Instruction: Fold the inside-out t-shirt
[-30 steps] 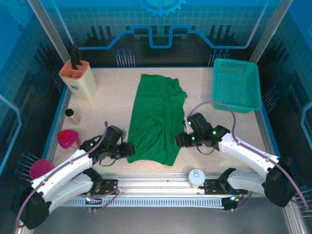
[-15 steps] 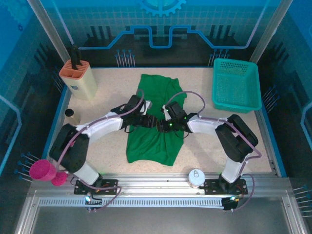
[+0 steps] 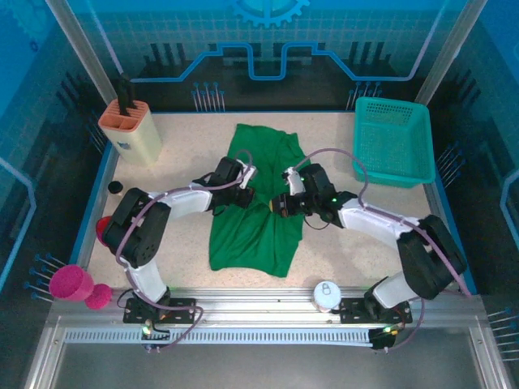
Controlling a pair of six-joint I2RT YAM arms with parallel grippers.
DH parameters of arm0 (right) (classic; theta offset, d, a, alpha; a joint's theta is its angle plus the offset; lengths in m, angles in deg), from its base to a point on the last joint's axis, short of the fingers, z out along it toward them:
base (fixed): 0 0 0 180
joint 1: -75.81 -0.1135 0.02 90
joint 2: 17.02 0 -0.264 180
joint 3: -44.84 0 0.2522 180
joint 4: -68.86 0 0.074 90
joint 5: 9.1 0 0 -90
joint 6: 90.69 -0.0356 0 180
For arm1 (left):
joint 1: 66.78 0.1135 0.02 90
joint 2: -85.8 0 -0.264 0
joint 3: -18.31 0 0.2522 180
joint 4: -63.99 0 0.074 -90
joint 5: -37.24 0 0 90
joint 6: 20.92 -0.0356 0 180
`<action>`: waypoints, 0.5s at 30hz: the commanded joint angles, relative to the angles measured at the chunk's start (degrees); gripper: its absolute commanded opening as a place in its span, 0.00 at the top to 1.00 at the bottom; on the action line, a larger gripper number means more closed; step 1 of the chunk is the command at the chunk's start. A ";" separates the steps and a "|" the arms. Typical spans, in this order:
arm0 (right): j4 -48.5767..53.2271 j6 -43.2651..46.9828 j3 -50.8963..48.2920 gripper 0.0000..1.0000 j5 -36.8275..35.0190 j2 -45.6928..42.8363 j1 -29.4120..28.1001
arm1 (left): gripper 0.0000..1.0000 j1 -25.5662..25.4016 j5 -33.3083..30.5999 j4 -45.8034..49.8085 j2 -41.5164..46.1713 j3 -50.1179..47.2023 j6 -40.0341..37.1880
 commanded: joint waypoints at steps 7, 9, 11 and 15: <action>11.89 5.38 -1.90 1.00 12.04 -1.49 8.72 | 1.00 -0.06 18.10 -1.09 23.36 -12.43 1.60; 13.90 8.03 -0.79 1.00 11.90 -0.64 9.48 | 1.00 -0.06 23.54 4.71 28.25 -12.23 2.59; 14.29 10.62 0.55 1.00 14.27 -0.30 9.82 | 1.00 -0.06 25.44 10.92 32.22 -11.54 3.89; 11.75 16.65 2.55 1.00 32.65 -1.96 8.05 | 1.00 -0.04 25.38 17.38 39.23 -11.49 4.19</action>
